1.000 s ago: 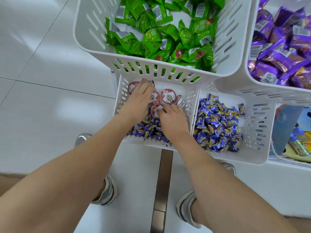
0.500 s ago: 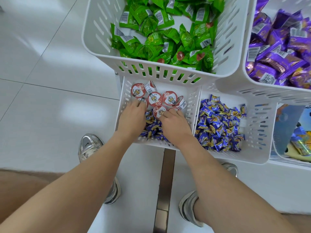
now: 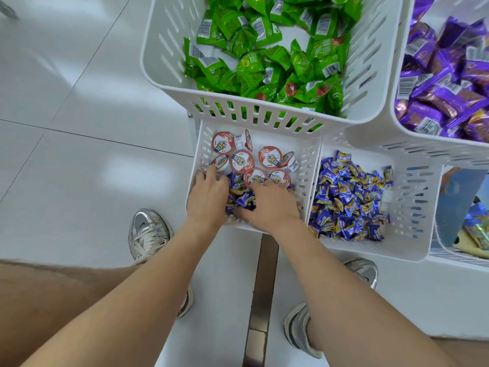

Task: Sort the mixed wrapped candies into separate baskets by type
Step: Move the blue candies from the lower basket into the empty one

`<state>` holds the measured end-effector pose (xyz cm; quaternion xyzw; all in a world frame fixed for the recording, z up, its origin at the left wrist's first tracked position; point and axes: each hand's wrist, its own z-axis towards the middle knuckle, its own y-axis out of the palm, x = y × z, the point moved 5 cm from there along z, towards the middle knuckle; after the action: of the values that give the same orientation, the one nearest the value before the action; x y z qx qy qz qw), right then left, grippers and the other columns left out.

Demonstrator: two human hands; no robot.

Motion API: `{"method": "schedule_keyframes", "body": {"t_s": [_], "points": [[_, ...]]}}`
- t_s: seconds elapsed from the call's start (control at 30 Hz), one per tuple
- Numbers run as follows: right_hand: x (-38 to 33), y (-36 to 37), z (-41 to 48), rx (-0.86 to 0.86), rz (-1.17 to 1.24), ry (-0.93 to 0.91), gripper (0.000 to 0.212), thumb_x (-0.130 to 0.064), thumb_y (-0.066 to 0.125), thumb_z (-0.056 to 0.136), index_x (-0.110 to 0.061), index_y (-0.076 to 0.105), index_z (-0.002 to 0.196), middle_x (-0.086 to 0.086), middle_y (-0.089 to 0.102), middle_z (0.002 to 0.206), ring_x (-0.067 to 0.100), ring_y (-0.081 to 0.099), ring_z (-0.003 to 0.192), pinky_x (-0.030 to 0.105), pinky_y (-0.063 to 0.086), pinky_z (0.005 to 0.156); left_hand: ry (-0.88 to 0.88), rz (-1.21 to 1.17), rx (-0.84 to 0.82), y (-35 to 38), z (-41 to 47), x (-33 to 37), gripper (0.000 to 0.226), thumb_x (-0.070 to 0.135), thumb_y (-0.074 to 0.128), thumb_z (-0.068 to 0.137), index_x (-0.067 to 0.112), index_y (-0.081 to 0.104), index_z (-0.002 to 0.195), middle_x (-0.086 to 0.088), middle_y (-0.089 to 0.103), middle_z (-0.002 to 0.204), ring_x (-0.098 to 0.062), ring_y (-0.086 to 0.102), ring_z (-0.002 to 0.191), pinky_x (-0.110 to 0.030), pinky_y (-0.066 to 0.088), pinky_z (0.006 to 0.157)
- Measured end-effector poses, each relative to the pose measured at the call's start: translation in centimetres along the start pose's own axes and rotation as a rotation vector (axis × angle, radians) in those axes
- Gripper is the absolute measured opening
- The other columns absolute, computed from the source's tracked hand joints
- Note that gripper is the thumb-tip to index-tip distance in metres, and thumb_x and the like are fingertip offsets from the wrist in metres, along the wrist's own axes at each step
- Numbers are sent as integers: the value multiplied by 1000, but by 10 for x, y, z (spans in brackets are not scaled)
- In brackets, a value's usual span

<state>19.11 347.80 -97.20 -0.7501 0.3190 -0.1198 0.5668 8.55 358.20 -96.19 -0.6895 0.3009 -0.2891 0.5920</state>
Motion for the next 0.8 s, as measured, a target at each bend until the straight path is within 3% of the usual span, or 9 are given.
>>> {"method": "schedule_keyframes", "body": {"t_s": [0.1,0.2,0.27,0.33,0.43,0.57,0.8], "points": [[-22,6,4,-17,-58,59,68,-65,72,79,-23,54,129,11,64,121,38,62,110,45,50,87,9,-16,21,-3,-4,-2,58,3,86,56,4,59,106,-20,55,118,-38,56,101,-41,51,85],[-37,15,6,-30,-146,87,42,-39,74,87,-20,60,121,13,67,118,35,63,105,42,49,85,-114,-7,-123,-1,-12,1,49,8,77,79,7,52,121,-15,58,122,-35,67,101,-38,54,77],[-38,17,6,-52,-98,132,26,-24,64,94,-16,64,119,16,67,118,36,63,106,45,53,89,-142,26,-228,3,-15,5,44,10,68,89,6,49,128,-17,58,128,-34,67,109,-37,54,81],[-40,15,7,-58,-57,127,24,-10,54,98,-12,67,118,15,67,118,36,63,109,42,53,84,-112,0,-279,4,-14,12,46,10,64,92,2,45,133,-18,55,132,-33,62,117,-38,53,88],[-40,6,5,-44,-90,40,22,-4,57,96,-8,67,115,14,68,116,34,65,108,39,47,76,-122,-170,-351,13,-9,16,54,13,66,93,-2,37,136,-22,48,135,-37,54,124,-41,48,96],[-25,4,1,-38,-97,-35,25,4,54,94,-6,68,111,16,68,110,34,67,101,39,47,73,-230,-270,-231,20,-5,6,61,16,74,84,8,40,134,-21,50,132,-42,58,115,-45,47,92],[3,-7,0,8,136,-32,16,3,58,88,-10,67,86,10,59,84,34,64,80,31,44,64,-252,-361,-102,11,-5,4,30,-2,67,78,7,68,107,-16,62,115,-38,63,98,-40,46,72]]}}
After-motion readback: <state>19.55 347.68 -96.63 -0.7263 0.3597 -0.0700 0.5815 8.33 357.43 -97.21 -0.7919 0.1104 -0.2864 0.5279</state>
